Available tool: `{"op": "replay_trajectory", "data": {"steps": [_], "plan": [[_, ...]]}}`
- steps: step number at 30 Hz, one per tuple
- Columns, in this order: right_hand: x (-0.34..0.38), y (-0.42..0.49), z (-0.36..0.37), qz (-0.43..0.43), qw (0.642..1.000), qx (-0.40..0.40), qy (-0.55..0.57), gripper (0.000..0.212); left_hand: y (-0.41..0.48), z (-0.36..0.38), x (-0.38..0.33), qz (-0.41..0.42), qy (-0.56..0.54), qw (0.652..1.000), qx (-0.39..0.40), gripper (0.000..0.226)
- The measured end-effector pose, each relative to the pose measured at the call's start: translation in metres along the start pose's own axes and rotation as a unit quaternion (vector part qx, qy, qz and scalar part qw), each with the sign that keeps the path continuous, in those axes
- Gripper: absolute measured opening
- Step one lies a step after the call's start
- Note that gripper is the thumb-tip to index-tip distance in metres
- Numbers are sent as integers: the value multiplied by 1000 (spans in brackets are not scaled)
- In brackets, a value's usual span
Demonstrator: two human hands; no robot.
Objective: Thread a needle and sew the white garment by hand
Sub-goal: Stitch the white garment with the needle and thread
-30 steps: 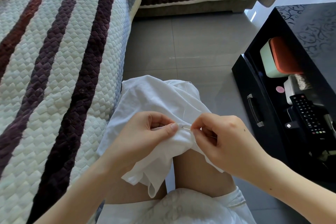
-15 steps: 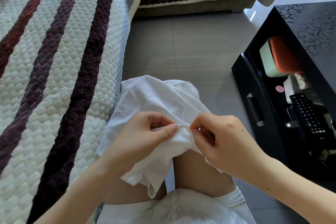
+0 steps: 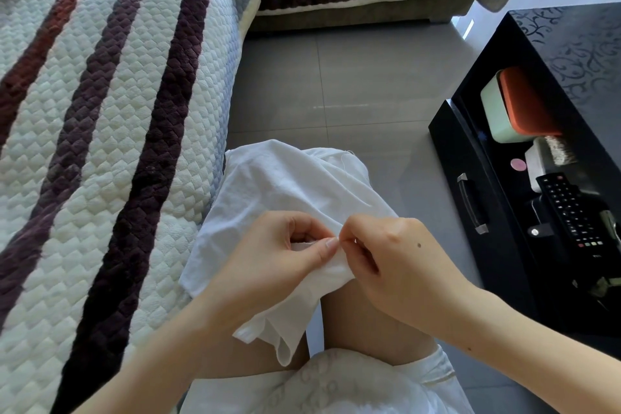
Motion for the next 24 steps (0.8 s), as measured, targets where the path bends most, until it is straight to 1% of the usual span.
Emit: {"op": "replay_trajectory", "data": {"steps": [3,6,11,14,18,22,24], "plan": [[-7,-3,-4,19,1000,-3,21,19,0,-3,4,-16,-20,1000,-9,14],[-14,-5,-5,48,996,11,70,10,-1,-5,7,-34,-15,999,-18,14],[-19,-5,-6,74,984,31,156,11,-1,-5,8,-44,-26,998,-21,13],[-24,-6,-6,105,969,46,217,18,0,-5,9,-50,-39,998,-14,12],[-28,-5,-6,133,948,65,280,18,2,-3,11,-54,-63,997,8,11],[-29,-5,-5,153,924,81,339,18,2,-1,10,-51,-112,991,42,9],[-30,-5,-4,160,916,88,356,18,2,-1,9,-46,-129,989,58,13]]}}
Point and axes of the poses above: each hand's wrist, its own y-axis towards the middle knuckle, its own z-axis out of the palm, x = y × z, the point moved 7 cm from there along y, towards the middle knuckle, and after that the axes turned 4 degrees about x, right-handed, at the moved point
